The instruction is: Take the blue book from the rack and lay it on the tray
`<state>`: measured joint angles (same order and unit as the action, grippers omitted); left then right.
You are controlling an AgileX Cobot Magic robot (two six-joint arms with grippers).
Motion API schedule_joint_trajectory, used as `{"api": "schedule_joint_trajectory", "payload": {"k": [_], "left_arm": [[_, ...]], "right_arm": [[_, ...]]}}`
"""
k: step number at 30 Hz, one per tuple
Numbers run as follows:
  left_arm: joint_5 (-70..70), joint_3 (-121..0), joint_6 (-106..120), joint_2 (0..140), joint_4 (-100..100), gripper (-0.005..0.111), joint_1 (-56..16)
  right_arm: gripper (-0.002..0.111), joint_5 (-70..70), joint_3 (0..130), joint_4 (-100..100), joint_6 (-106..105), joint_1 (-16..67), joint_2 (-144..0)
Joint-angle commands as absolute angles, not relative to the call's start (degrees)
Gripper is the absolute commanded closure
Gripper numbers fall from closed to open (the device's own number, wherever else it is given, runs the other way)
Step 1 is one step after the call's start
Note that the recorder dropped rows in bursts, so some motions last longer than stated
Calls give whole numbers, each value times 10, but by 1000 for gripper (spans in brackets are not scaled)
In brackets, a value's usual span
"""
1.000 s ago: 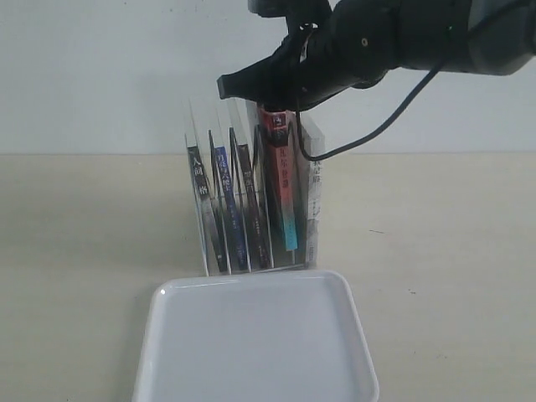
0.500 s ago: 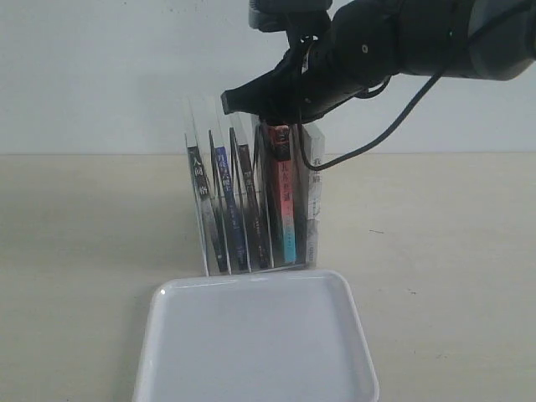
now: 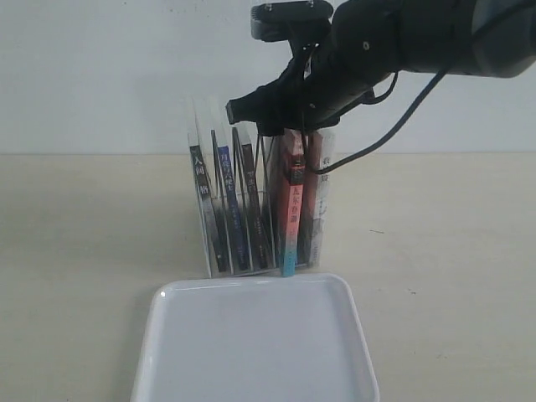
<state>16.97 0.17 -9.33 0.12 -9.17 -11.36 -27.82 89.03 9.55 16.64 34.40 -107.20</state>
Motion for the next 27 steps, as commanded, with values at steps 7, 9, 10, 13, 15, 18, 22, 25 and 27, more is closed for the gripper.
{"api": "schedule_joint_trajectory", "payload": {"k": [7,9,10,13,15,18,22,25,27], "left_arm": [[168,0,-91,0,-90,103,-112],[168,0,-91,0,-90,103,-112],[168,0,-91,0,-90,103,-112],[168,0,-91,0,-90,103,-112],[168,0,-91,0,-90,103,-112],[168,0,-91,0,-90,103,-112],[168,0,-91,0,-90,103,-112],[168,0,-91,0,-90,103,-112],[168,0,-91,0,-90,103,-112]], "right_arm": [[65,-289,910,94,160,345,-1018],[65,-289,910,93,160,350,-1009],[65,-289,910,93,160,353,-1005],[65,-303,921,94,151,373,-1000],[65,-334,938,96,138,387,-1000],[65,-395,978,103,128,404,-1006],[65,-460,1018,111,129,418,-1007],[65,-495,1037,108,132,423,-1007],[65,-505,1042,107,133,430,-1007]]}}
